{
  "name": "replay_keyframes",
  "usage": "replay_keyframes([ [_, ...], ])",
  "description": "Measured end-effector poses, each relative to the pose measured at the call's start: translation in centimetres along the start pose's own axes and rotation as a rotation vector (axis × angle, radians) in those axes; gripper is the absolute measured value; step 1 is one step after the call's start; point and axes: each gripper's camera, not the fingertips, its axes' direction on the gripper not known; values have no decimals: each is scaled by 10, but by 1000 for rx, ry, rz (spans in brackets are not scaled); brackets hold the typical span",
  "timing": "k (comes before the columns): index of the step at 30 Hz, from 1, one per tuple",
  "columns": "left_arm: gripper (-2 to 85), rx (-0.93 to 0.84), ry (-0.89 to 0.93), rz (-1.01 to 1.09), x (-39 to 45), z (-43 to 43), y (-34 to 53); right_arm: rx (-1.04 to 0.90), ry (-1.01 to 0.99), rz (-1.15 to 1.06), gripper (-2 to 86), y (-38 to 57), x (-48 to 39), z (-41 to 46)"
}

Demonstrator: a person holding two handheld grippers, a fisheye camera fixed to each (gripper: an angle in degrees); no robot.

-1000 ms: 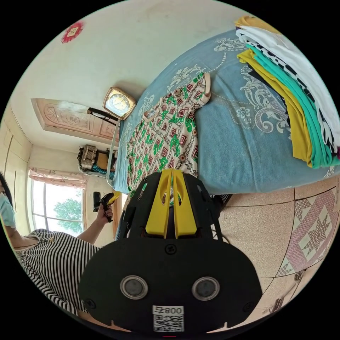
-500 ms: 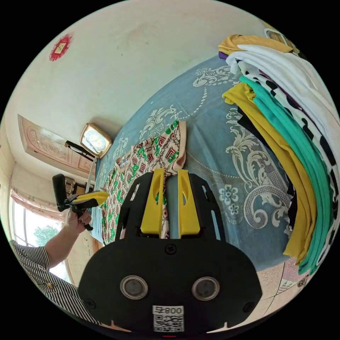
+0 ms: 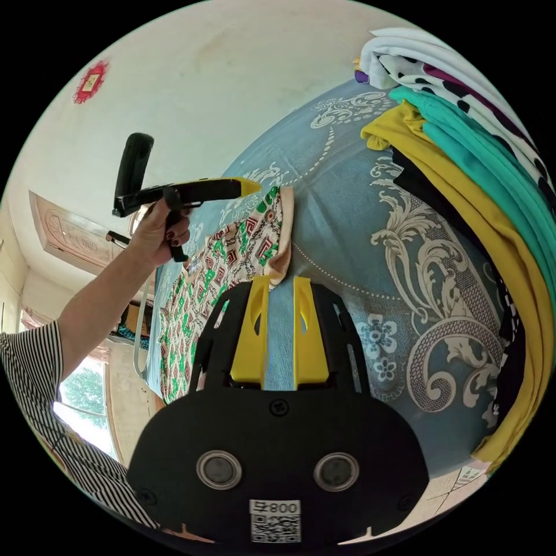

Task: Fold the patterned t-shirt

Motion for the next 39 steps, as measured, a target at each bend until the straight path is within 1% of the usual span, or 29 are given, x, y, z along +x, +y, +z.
replay_keyframes([
  [5, 77, -124, -36, 85, 2, 30, -70, -2, -10, -20, 64, -2, -7, 6],
  [8, 41, -192, -48, 116, 4, 41, -94, -10, -23, -20, 43, 0, -5, 6],
  [10, 30, -193, -69, 134, 6, 40, -103, 10, -28, -4, 31, 2, 0, 4],
  [15, 19, -117, -22, 113, 0, 15, -116, 28, -74, 9, 13, 7, 6, 4],
  [19, 15, -4, 45, 73, -16, -19, -119, 79, -89, -40, 9, 11, -2, -4],
  [25, 15, 129, 140, -7, -51, -60, -98, 128, -144, -179, 8, 17, -22, -12],
  [28, 16, 160, 188, -56, -74, -69, -79, 131, -161, -295, 8, 19, -43, -11],
  [33, 16, 190, 284, -155, -108, -69, -47, -29, -173, -490, 9, 21, -83, 19],
  [39, 23, 213, 328, -233, -140, -68, -24, -170, -118, -613, 11, 26, -113, 48],
])
